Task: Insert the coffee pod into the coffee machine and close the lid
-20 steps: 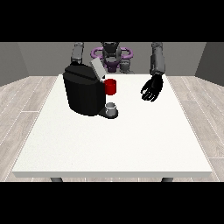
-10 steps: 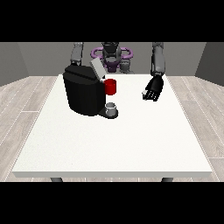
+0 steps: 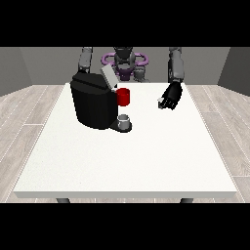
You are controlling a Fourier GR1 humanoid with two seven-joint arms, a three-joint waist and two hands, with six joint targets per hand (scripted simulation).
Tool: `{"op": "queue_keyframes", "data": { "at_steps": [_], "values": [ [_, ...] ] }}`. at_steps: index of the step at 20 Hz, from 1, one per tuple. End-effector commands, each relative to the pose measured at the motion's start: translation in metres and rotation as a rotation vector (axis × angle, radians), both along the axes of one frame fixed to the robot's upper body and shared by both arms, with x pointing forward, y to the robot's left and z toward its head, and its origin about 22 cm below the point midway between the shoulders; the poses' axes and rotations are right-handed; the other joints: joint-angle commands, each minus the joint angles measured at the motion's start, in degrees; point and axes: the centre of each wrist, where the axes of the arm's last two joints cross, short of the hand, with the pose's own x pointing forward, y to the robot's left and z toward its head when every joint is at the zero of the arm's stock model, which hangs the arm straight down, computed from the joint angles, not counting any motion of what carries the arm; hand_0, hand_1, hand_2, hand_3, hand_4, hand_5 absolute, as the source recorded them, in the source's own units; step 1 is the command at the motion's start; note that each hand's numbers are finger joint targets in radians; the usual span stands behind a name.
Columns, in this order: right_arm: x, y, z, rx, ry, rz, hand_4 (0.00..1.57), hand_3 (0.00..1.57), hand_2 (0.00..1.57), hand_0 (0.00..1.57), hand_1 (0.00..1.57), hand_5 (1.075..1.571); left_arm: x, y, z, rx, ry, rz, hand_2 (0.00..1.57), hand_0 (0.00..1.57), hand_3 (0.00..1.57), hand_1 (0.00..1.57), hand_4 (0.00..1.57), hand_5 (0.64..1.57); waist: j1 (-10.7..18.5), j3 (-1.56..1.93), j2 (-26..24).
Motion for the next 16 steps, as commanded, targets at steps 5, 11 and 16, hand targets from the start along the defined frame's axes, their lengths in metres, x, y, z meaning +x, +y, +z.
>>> {"op": "queue_keyframes", "data": {
  "at_steps": [5,11,16],
  "values": [
    [-0.010,-0.003,-0.026,-0.029,0.065,-0.033,0.00,0.00,0.00,0.00,0.00,1.571,0.016,-0.015,0.020,-0.162,0.032,-0.061,1.43,1.45,1.35,1.45,0.53,1.571,1.47,0.01,-3.72],
    [-0.003,-0.009,-0.028,-0.036,0.070,-0.014,0.00,0.00,0.00,0.00,0.00,1.571,0.041,-0.044,0.068,-0.162,0.050,-0.108,1.39,1.40,1.33,1.40,0.54,1.571,1.01,0.02,-6.01],
    [-0.007,-0.006,-0.035,-0.019,0.103,-0.019,0.00,0.00,0.00,0.00,0.00,1.571,0.048,-0.085,0.079,-0.159,0.078,-0.133,1.40,1.40,1.34,1.40,0.60,1.571,0.24,0.02,-8.54]
  ]
}}
